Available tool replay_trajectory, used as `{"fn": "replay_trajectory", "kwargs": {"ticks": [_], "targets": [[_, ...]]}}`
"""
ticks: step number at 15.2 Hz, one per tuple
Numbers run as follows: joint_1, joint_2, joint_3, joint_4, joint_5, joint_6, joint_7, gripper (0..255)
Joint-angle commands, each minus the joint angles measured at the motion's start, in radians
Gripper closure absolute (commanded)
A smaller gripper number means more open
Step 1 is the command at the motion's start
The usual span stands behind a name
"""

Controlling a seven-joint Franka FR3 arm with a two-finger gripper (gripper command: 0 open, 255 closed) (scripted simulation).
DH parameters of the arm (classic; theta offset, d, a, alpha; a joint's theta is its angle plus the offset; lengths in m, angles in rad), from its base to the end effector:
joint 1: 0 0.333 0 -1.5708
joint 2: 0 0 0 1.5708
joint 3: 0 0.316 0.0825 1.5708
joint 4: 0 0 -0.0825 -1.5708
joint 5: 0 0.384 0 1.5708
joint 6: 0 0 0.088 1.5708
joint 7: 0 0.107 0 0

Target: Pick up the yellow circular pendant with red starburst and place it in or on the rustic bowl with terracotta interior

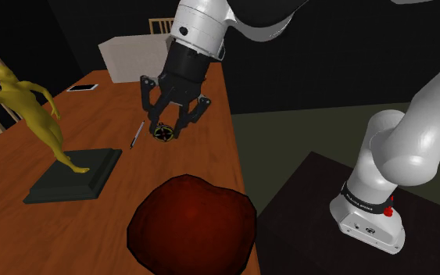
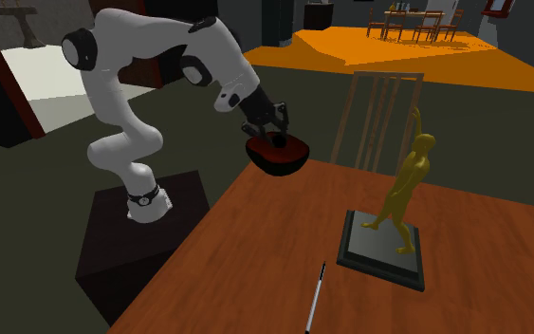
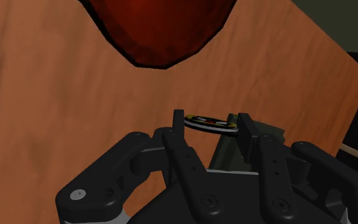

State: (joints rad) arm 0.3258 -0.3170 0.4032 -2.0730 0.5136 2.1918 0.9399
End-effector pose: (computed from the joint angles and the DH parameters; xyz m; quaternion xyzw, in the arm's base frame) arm 0.3497 0.3676 0.5979 -0.9427 0.1991 -0.0103 0.2677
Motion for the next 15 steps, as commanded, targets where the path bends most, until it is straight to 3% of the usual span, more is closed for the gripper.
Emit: {"fn": "replay_trajectory", "kwargs": {"ticks": [1,10,15], "targets": [[0.02,-0.044,0.029,-0.045,0.012,0.02,0.038,255],[0.086,-0.164,0.17,-0.111,0.031,0.051,0.234,255],[0.095,-0.158,0.182,-0.171,0.051,0.115,0.214,255]]}}
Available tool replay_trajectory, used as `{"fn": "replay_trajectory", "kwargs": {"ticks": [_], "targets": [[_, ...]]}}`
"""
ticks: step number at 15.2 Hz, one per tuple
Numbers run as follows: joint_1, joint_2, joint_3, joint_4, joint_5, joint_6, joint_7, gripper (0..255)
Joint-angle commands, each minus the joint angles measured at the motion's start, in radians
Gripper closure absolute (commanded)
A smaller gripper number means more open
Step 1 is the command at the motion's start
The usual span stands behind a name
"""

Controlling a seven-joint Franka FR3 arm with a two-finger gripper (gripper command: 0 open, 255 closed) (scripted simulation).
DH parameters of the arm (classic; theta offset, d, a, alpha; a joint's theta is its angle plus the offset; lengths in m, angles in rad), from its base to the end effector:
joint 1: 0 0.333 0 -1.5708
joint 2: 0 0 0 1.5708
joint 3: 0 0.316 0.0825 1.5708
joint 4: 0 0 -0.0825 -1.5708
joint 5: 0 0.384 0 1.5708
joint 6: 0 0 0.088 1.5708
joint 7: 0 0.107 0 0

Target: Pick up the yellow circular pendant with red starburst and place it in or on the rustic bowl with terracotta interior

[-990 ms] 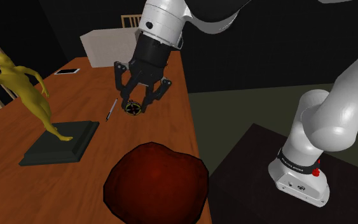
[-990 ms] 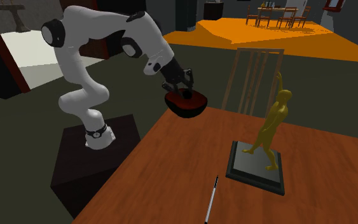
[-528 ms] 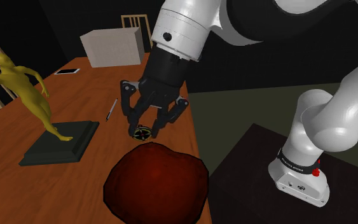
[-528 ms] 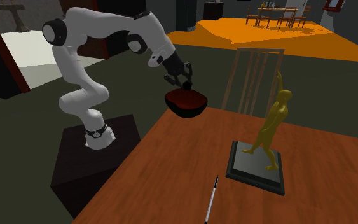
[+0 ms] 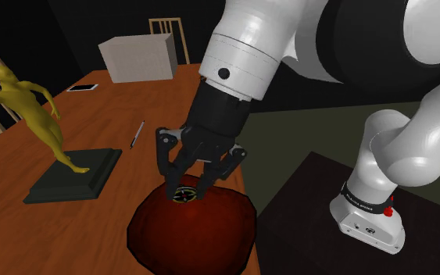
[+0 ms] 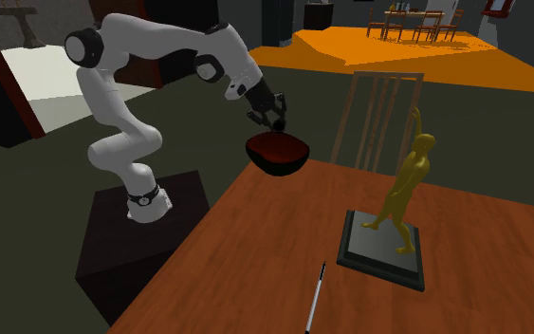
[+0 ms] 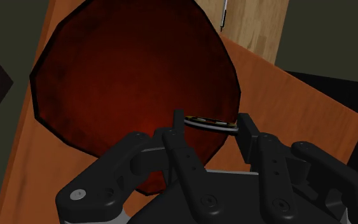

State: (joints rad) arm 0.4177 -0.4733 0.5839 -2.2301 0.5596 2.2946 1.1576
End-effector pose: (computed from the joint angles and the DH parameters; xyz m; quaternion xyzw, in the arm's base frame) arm 0.2138 0.4272 0.5752 -0.9426 0.1996 -0.0103 0.2675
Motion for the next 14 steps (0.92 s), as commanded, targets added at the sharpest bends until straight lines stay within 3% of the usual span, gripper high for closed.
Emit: {"fn": "replay_trajectory", "kwargs": {"ticks": [1,9,14], "targets": [[0.005,0.0,0.004,-0.026,0.01,0.026,-0.008,255],[0.02,0.029,0.03,-0.117,0.046,0.142,-0.044,255],[0.02,0.029,0.03,-0.117,0.046,0.142,-0.044,255]]}}
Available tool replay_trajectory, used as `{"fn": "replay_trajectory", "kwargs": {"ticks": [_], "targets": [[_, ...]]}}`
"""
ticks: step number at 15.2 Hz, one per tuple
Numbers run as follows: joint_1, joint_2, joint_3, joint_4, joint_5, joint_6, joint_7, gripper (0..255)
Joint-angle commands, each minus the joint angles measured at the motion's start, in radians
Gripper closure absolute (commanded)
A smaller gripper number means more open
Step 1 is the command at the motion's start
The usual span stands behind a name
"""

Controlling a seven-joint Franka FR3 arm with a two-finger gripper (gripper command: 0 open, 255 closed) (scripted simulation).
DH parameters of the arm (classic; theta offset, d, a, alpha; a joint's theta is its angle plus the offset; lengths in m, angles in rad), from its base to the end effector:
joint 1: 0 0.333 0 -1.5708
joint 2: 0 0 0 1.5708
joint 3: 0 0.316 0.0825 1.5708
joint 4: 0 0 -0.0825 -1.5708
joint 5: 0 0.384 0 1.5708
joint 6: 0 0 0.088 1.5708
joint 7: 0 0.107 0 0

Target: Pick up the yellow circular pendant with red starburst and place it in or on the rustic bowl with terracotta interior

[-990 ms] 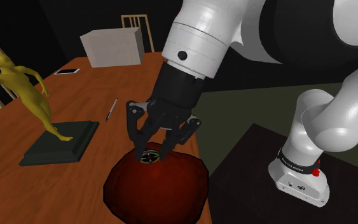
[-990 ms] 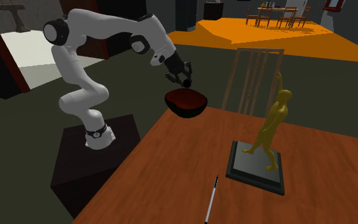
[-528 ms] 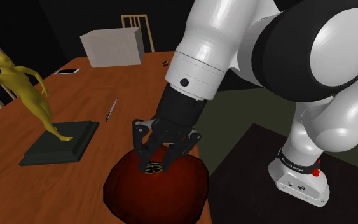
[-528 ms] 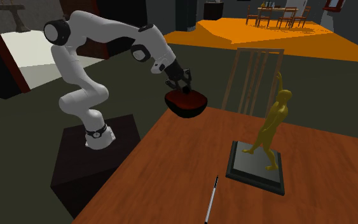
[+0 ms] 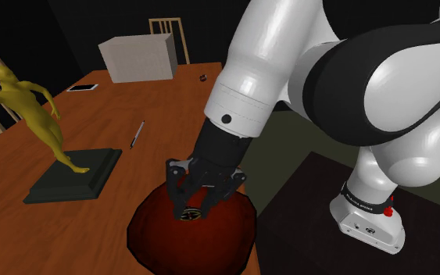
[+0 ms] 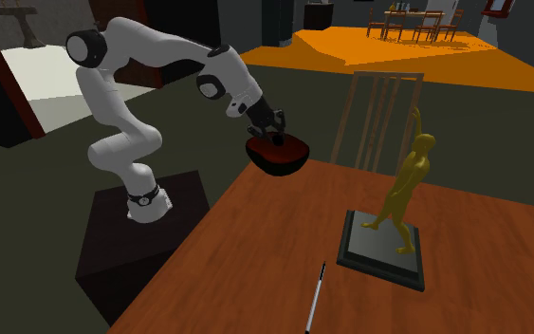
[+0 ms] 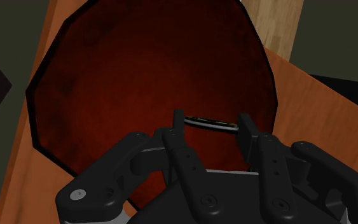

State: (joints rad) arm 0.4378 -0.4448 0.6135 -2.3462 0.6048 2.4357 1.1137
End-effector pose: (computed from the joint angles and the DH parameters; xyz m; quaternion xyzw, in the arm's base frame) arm 0.2131 0.4265 0.5197 -0.9425 0.1999 -0.0105 0.2677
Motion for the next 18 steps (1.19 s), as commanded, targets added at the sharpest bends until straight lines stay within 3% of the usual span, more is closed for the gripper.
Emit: {"fn": "replay_trajectory", "kwargs": {"ticks": [1,3,4,9,13,18], "targets": [[0.0,0.0,0.0,-0.001,0.0,0.001,0.0,255],[0.0,0.0,0.0,-0.001,0.0,0.001,0.0,255],[0.0,0.0,0.0,-0.001,0.0,0.001,0.0,0],[0.0,0.0,0.0,-0.001,0.0,0.001,0.0,0],[0.013,-0.106,-0.072,0.021,-0.002,-0.139,-0.003,0],[0.014,-0.106,-0.073,0.021,-0.002,-0.139,-0.003,0]]}}
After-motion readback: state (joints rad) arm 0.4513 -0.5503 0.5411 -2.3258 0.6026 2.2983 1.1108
